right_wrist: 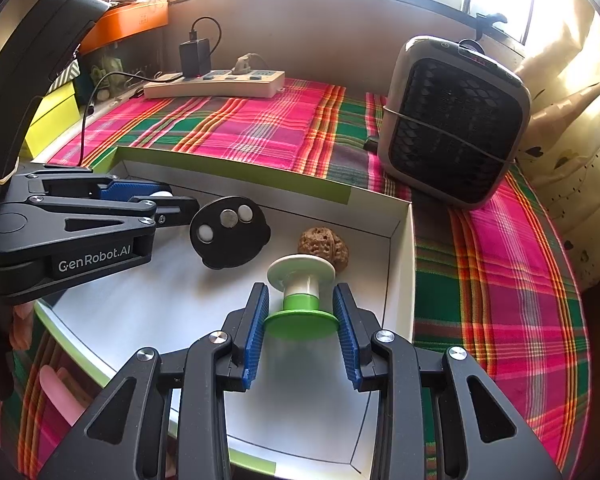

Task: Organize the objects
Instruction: 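Open both grippers to drop the spool and white cap into the box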

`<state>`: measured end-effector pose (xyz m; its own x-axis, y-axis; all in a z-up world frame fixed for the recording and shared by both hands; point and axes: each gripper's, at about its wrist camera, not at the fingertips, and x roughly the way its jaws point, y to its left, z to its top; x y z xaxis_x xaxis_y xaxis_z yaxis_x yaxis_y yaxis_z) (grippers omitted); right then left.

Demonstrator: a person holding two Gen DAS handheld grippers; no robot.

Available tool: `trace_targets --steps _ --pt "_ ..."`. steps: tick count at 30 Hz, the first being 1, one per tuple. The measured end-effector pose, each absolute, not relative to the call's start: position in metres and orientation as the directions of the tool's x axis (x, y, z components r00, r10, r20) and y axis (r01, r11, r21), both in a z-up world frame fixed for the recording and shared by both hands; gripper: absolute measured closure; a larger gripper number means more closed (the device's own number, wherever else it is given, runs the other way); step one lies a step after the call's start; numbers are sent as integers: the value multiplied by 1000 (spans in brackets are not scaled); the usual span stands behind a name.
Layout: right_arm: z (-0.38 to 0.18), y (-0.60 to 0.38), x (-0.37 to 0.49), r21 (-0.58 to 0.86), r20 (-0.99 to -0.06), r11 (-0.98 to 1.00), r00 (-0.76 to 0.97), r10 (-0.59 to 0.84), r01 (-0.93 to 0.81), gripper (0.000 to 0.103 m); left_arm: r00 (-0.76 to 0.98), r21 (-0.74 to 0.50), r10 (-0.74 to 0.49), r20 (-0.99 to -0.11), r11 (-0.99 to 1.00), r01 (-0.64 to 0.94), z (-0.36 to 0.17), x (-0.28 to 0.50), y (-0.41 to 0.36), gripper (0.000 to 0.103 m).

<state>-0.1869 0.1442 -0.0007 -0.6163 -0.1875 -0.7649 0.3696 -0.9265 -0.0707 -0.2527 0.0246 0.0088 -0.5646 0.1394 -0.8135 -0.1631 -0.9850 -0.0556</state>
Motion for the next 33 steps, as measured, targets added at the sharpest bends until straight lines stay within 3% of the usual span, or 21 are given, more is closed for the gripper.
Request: trace_targets --steps 8,16,33 --pt "-1 143 -187 -72 -770 -927 -611 -183 368 68 -561 -58 136 -816 -986 -155 9 -251 23 73" --pt "2 144 -183 -65 -764 -930 -618 -187 362 60 -579 -57 142 -803 -985 -162 19 -241 21 70" --pt "18 149 -159 -40 -732 -941 -650 -202 336 53 -641 -59 121 -758 -991 -118 43 -193 7 70"
